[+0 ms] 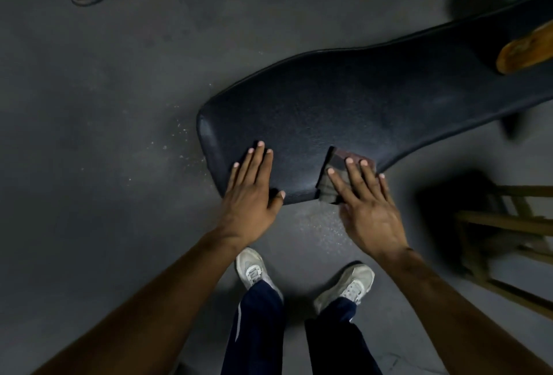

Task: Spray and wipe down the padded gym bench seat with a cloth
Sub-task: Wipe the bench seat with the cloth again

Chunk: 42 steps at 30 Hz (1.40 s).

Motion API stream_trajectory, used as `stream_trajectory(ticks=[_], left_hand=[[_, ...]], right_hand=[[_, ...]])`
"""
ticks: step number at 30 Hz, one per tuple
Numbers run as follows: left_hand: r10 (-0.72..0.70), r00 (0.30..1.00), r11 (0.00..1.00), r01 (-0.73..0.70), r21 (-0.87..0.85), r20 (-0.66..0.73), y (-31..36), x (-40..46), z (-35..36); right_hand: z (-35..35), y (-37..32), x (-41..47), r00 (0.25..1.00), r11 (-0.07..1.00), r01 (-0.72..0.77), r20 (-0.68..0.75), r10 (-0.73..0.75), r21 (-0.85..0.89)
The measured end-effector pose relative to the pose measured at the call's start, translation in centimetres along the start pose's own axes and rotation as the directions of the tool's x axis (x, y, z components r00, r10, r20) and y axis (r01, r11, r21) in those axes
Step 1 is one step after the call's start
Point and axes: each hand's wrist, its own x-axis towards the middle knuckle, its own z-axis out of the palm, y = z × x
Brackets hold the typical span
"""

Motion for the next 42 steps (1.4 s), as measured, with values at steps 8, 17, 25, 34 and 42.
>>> stream_trajectory(ticks=[8, 17, 25, 34, 42], left_hand=[[0.046, 0.998, 0.991, -0.050, 0.122, 0.029, 7.9, 2.5, 3.2], [0.026, 0.998, 0.972, -0.041, 0.230, 0.065, 16.7, 7.0, 6.9], [-0.002, 0.991, 0.971, -0.031, 0.237, 0.137, 23.9, 9.7, 8.5], [0.046, 0.995, 0.995, -0.053, 0.086, 0.083, 32.7, 13.4, 5.7], [0.107, 0.993, 0.992, -0.104, -0.072, 0.039, 40.5, 19.0, 2.3]], right_hand=[[0.7, 6.4, 1.1, 0.993, 0.999, -0.038, -0.109, 0.037, -0.009], [-2.7, 20.2, 4.8, 0.984, 0.982, -0.179, -0.013, 0.180, 0.056], [-5.8, 29.8, 4.6, 0.937, 0.898, -0.341, 0.174, 0.302, 0.278], [-8.8, 34.4, -1.4, 0.911, 0.517, -0.310, 0.095, 0.400, 0.798], [-12.1, 38.0, -3.2, 0.835, 0.252, -0.235, 0.062, 0.547, 0.939]])
